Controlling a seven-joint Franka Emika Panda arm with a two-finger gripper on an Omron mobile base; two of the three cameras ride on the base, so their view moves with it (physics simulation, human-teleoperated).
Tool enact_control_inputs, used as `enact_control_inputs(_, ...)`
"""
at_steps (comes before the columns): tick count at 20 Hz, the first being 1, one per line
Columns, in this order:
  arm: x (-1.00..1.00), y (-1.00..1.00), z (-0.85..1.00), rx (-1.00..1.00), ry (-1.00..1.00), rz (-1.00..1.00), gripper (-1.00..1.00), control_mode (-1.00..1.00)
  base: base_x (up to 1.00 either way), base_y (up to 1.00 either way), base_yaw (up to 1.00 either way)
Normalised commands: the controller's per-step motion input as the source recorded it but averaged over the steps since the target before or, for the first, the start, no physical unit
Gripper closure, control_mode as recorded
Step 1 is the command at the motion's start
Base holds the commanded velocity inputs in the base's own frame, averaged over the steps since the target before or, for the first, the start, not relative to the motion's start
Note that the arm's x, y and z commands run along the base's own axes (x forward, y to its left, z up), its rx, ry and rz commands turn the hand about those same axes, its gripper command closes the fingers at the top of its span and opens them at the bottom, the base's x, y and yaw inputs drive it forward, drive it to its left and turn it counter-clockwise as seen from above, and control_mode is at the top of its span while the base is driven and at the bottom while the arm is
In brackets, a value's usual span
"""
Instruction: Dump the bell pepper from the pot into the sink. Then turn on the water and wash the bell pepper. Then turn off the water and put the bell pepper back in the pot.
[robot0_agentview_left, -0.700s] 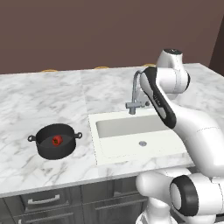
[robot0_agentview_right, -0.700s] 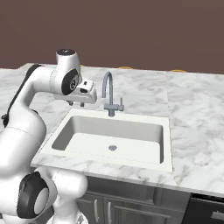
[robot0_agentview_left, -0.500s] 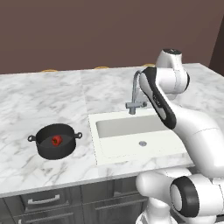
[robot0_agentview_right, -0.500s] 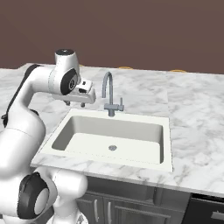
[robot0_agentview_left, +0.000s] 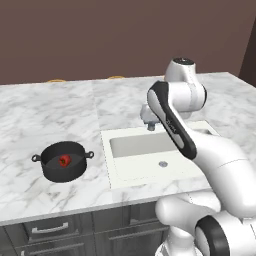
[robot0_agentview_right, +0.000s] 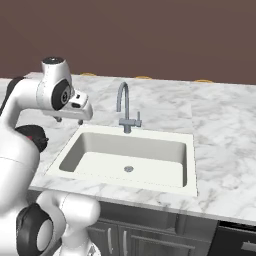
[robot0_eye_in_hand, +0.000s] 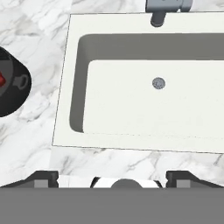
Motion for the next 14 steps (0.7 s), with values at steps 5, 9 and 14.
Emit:
enact_control_inputs(5,-0.05,0.74,0.00,0.00,0.06,0.00,-1.00,-1.00,0.00,0.00,0.00)
enact_control_inputs(9,0.00,0.83,-0.03,0.00,0.11,0.00,-1.00,-1.00,0.00,0.00,0.00)
enact_control_inputs(14,0.03,0.78,-0.11,0.00,0.10,0.00,-1.00,-1.00,0.00,0.00,0.00)
